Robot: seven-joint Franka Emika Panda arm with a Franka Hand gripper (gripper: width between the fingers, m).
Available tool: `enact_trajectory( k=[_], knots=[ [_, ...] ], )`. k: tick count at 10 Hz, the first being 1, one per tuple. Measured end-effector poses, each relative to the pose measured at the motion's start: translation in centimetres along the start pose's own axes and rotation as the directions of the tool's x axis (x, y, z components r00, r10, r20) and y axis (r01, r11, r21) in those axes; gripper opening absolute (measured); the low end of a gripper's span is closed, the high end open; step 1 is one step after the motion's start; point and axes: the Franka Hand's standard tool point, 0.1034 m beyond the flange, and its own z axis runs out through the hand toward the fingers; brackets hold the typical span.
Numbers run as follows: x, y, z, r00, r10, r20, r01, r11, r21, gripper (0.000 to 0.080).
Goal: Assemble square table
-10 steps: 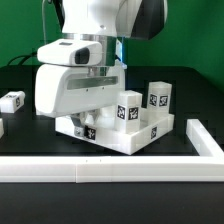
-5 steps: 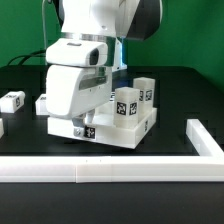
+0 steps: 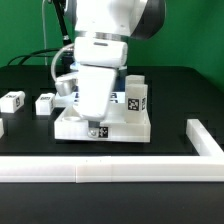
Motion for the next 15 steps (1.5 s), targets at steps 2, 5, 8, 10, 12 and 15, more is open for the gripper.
enact_trajectory(
  k=[2,5,8,10,12,15],
  knots=[
    [0.1,0.9,0.6,0.990,-0.138,0.008,0.137,0.990,0.035,0.0069],
    [-0.4,0.6,0.7,0.947,-0.321,0.018,0.320,0.946,0.043,0.0069],
    [0.5,1.0,0.6,0.854,-0.520,0.025,0.518,0.854,0.059,0.0063],
    [2.9,2.2,0.0,0.759,-0.651,0.021,0.648,0.758,0.077,0.0063],
    [4.0,3.0,0.3,0.552,-0.834,0.014,0.827,0.549,0.120,0.0064],
    [3.4,2.6,0.6,0.386,-0.923,-0.010,0.915,0.381,0.134,0.0064]
  ],
)
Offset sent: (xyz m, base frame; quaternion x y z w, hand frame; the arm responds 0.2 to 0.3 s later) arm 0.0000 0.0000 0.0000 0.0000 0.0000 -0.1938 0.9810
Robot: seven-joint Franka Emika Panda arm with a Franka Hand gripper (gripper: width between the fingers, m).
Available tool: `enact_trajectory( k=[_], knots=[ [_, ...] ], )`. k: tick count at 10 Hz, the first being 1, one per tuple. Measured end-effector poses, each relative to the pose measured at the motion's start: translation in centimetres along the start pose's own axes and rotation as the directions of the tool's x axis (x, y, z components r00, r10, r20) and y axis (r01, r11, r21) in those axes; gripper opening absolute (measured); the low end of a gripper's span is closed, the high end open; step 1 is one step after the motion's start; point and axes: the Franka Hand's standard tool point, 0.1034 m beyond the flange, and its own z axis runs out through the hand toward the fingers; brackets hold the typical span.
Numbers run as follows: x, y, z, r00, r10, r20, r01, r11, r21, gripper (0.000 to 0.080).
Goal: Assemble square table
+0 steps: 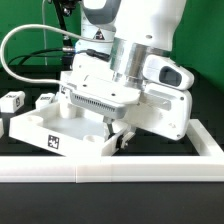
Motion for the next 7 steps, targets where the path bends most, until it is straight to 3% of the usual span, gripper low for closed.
enact_trajectory(
  k=[3,7],
  knots=[
    [0.2,-0.6,0.4,0.988,-0.157,-0.006,0.157,0.988,0.012,0.0064],
    [-0.1,-1.6,0.7,0.985,-0.173,-0.005,0.173,0.985,0.011,0.0064]
  ],
)
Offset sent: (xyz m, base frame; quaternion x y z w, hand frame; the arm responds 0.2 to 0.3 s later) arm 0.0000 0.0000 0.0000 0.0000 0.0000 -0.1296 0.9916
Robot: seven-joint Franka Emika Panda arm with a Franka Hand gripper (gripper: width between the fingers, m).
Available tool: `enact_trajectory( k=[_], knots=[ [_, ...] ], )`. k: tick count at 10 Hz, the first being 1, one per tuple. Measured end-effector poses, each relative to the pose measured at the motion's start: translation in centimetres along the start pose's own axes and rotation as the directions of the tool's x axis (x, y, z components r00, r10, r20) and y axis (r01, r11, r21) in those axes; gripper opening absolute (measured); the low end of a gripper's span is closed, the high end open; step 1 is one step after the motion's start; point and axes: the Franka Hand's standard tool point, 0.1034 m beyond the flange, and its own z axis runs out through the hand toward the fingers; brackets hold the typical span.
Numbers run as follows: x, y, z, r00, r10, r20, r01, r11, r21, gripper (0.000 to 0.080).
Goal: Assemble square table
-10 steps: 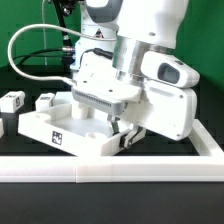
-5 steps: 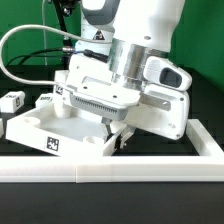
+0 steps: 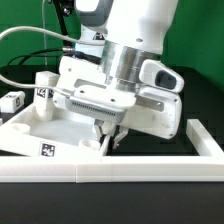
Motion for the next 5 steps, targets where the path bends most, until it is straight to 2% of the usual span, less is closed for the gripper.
enact_trajectory(
  k=[1,2,3,5],
  knots=[
    [-0.1,-0.3,0.1,1.000,-0.027,0.006,0.027,0.999,-0.018,0.0064],
    [-0.2,-1.5,0.6,0.999,-0.036,0.015,0.036,0.998,-0.056,0.0064],
    [-0.3,-2.3,0.9,0.999,-0.034,0.017,0.036,0.996,-0.083,0.0064],
    [-0.2,-1.7,0.5,0.999,-0.035,0.017,0.037,0.990,-0.137,0.0064]
  ],
)
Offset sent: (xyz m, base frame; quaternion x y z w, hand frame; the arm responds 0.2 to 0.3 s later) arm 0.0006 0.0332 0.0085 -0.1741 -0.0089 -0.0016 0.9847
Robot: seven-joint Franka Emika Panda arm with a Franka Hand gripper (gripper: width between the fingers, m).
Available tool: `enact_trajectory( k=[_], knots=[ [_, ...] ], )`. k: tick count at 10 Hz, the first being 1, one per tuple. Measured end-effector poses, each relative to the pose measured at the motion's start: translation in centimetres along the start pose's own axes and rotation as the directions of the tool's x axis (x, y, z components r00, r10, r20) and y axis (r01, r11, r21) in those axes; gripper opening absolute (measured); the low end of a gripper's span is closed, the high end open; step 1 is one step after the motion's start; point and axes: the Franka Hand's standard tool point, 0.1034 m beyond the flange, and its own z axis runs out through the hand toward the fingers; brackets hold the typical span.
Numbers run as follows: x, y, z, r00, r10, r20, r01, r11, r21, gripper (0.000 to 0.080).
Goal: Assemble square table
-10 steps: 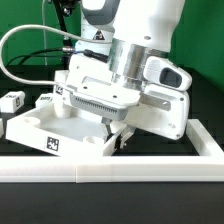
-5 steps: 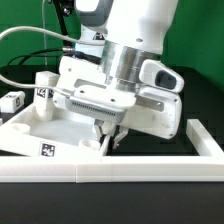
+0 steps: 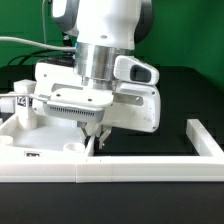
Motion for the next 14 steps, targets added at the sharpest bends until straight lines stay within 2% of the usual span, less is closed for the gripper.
enact_trajectory(
  k=[2,4,10,11,12,14],
  knots=[
    [0.2,1.7,-0.4,1.000,0.012,-0.005,-0.012,0.999,-0.031,0.0064],
    [0.7,4.3,-1.0,0.999,0.047,-0.012,-0.047,0.999,-0.019,0.0064],
    [0.9,3.8,-0.6,0.999,0.049,-0.019,-0.049,0.999,-0.018,0.0064],
    [1.0,4.2,-0.6,0.999,0.052,-0.016,-0.052,0.999,-0.012,0.0064],
    [1.2,5.7,-0.9,1.000,0.028,-0.009,-0.028,1.000,-0.006,0.0064],
    [1.5,7.4,-1.1,1.000,0.012,-0.006,-0.012,1.000,-0.006,0.0064]
  ],
)
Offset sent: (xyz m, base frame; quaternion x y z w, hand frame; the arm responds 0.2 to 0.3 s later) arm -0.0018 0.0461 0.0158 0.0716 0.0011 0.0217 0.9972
